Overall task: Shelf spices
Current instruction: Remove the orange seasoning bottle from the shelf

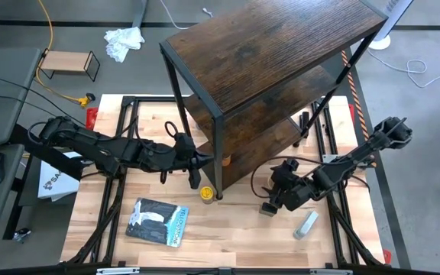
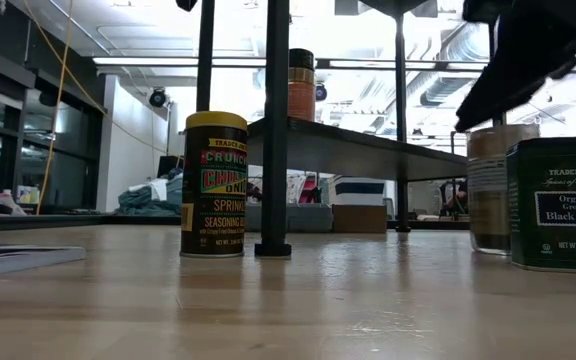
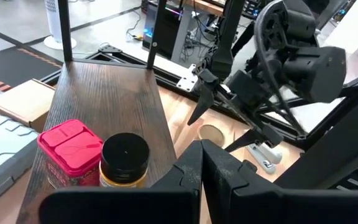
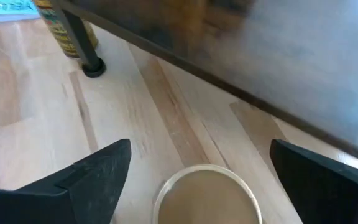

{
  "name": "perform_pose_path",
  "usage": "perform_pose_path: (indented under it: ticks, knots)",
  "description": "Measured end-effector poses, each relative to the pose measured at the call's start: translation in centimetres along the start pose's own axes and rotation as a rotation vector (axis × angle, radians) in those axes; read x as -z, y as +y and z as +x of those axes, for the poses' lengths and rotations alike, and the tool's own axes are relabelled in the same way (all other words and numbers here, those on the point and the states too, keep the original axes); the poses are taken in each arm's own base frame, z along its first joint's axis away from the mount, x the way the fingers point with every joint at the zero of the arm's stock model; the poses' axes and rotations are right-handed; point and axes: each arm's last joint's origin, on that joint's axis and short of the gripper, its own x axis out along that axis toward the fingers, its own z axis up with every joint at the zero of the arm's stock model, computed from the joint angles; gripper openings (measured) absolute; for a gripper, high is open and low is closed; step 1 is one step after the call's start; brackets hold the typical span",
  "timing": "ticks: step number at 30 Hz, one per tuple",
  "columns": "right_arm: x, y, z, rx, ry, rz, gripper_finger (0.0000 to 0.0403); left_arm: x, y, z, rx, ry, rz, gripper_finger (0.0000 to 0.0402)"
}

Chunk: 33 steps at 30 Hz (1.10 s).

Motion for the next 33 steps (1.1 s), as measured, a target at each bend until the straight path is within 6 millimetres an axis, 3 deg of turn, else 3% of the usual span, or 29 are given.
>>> perform_pose_path:
  ticks: [6,16,20,25,33]
  knots:
    - [-1.9,0.2,-1.3,0.026,-0.029,-0.115,0.0384,1.2,0.6,-0.1,-0.048,0.119,-0.036,0.0031]
    - [-3.9,-0.7,-3.4,0.177,-0.059,-0.186,0.0385,2.4,1.4,1.0,-0.126,0.205,-0.008,0.0191]
    - [-4.8,-0.7,-4.1,0.185,-0.086,-0.174,0.0385,2.6,2.0,2.1,-0.151,0.220,0.030,0.0235]
    - [-5.2,-0.7,-4.4,0.194,-0.110,-0.161,0.0385,3.2,2.0,2.9,-0.219,0.204,0.024,0.0262]
    - [-5.6,-1.0,-4.1,0.231,-0.132,-0.136,0.0385,4.7,0.8,4.9,-0.296,0.115,-0.045,0.0266]
